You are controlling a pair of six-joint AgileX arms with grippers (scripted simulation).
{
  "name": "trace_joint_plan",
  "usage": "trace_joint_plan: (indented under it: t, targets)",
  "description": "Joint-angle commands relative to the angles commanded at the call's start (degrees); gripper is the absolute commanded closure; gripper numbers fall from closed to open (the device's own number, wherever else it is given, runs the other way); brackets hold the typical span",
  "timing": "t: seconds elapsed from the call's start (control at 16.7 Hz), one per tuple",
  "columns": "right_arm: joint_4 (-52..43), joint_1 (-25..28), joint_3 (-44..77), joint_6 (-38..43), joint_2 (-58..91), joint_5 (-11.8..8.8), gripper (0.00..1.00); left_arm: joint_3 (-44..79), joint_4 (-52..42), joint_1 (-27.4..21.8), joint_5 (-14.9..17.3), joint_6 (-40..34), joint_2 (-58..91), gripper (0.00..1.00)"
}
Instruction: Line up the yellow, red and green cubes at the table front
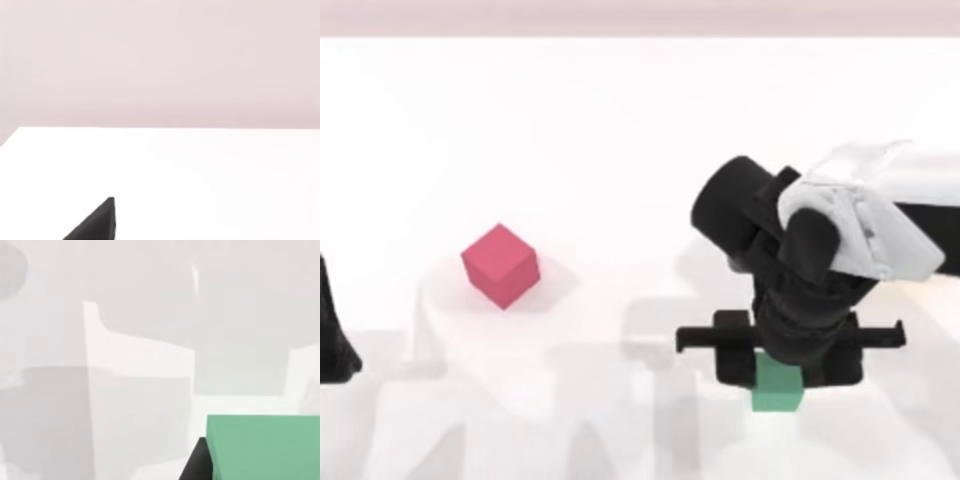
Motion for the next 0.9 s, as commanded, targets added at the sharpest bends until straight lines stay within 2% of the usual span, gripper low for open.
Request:
trace_joint_plan:
  t: [0.18,0.42,0.9]
  targets:
    - [4.2,0.3,-2.9,0.0,1.6,0.0,1.0,0.0,0.0,0.0,0.0,0.0,0.0,0.0]
    - [4.5,0.4,-3.1,0.0,1.7,0.0,1.0,0.0,0.0,0.0,0.0,0.0,0.0,0.0]
    - [4.5,0.4,-3.1,0.0,1.7,0.0,0.4,0.0,0.0,0.0,0.0,0.0,0.0,0.0]
